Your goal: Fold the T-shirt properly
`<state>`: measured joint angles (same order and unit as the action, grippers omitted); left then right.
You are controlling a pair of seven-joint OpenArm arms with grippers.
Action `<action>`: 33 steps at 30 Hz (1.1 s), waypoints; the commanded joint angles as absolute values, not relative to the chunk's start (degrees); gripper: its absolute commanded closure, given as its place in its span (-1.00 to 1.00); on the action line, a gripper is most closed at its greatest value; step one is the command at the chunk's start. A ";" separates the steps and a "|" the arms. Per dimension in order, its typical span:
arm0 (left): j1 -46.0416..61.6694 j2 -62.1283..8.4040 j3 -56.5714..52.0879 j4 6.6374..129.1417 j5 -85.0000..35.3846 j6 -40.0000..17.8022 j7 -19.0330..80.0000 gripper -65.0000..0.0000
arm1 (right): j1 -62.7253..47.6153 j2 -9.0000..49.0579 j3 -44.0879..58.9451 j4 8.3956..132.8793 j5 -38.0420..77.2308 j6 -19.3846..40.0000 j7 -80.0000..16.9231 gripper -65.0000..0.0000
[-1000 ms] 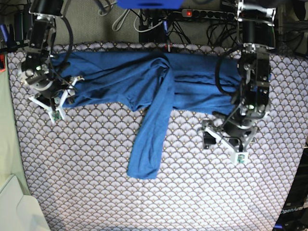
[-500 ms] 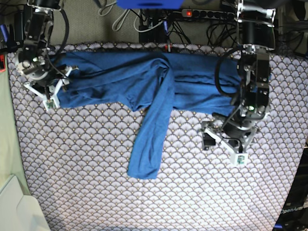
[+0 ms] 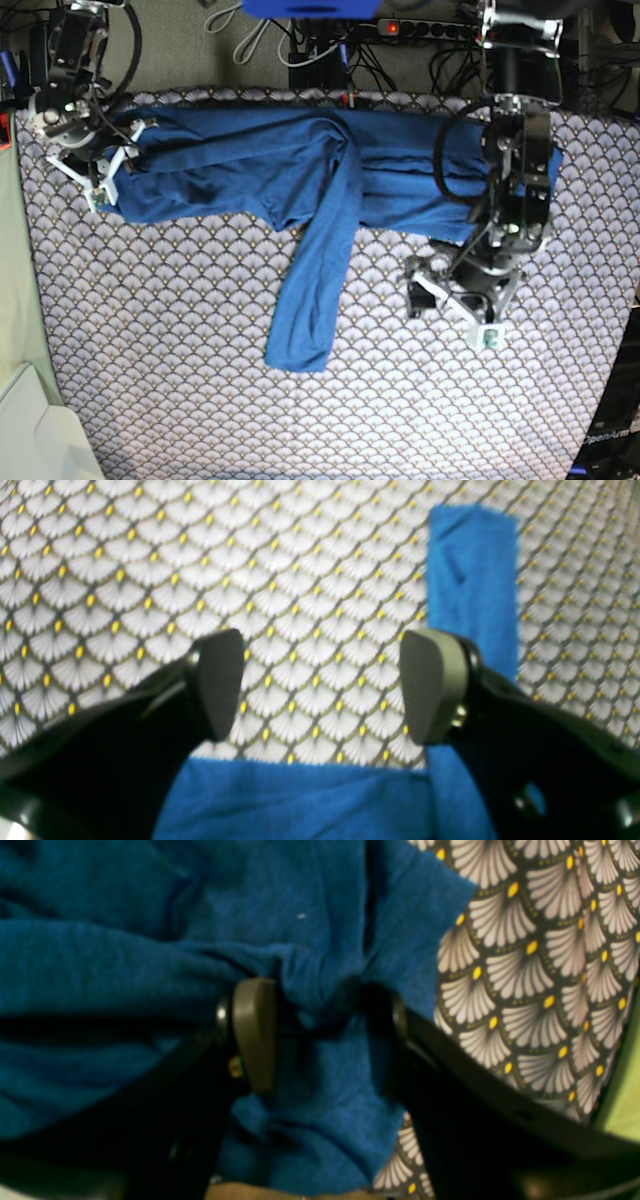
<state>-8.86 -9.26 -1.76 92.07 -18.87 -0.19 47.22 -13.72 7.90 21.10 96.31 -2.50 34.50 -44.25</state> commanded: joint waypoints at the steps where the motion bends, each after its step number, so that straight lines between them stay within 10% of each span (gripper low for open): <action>1: -11.12 -8.48 -1.10 92.35 -19.03 -0.31 45.76 -0.47 | -13.41 8.48 21.32 97.19 -2.33 34.33 -43.91 0.11; 33: -38.64 9.00 29.32 31.52 -18.95 0.13 9.27 -0.46 | -13.32 8.13 20.88 97.01 -2.33 34.33 -43.91 0.11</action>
